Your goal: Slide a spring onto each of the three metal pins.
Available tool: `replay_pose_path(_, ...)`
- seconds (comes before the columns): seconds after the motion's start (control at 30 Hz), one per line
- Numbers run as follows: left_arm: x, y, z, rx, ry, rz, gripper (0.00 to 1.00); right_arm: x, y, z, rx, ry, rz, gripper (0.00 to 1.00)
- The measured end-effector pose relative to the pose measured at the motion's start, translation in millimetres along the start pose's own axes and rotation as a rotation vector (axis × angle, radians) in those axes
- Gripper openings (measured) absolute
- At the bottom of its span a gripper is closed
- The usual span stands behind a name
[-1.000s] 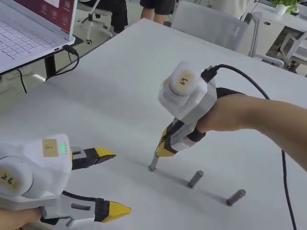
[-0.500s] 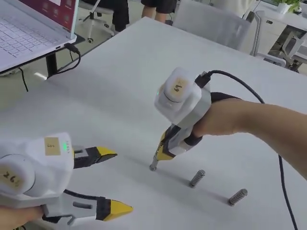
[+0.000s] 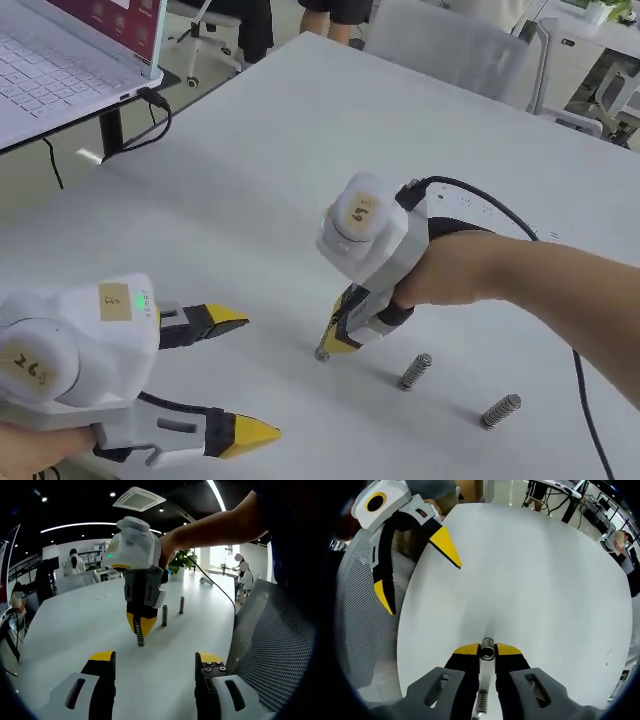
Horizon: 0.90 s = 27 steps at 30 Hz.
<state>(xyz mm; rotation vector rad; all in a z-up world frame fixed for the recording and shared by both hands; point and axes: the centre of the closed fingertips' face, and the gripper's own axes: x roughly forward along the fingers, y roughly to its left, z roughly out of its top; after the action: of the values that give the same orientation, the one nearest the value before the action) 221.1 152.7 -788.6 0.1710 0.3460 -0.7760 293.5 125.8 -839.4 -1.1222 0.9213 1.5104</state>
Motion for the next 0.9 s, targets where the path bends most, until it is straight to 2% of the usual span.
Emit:
replay_pose_path(0.37, 0.4, -0.5, -1.0, 0.000, 0.005, -0.004, 0.60, 7.0, 2.0, -3.8, -0.005, 0.011, 0.004, 0.09)
replay_pose_path(0.6, 1.5, -1.5, 0.1, 0.001, 0.004, -0.010, 0.59, 7.4, 3.3, -2.6, -0.002, -0.004, 0.005, 0.09)
replay_pose_path(0.73, 1.8, -1.1, -1.0, -0.004, 0.005, -0.011, 0.59, 8.6, 3.7, -5.5, -0.021, 0.009, -0.009, 0.14)
replay_pose_path(0.9, 2.7, -1.1, -1.8, -0.004, 0.006, -0.013, 0.59, 7.5, 2.9, -7.2, 0.004, -0.004, -0.006, 0.16)
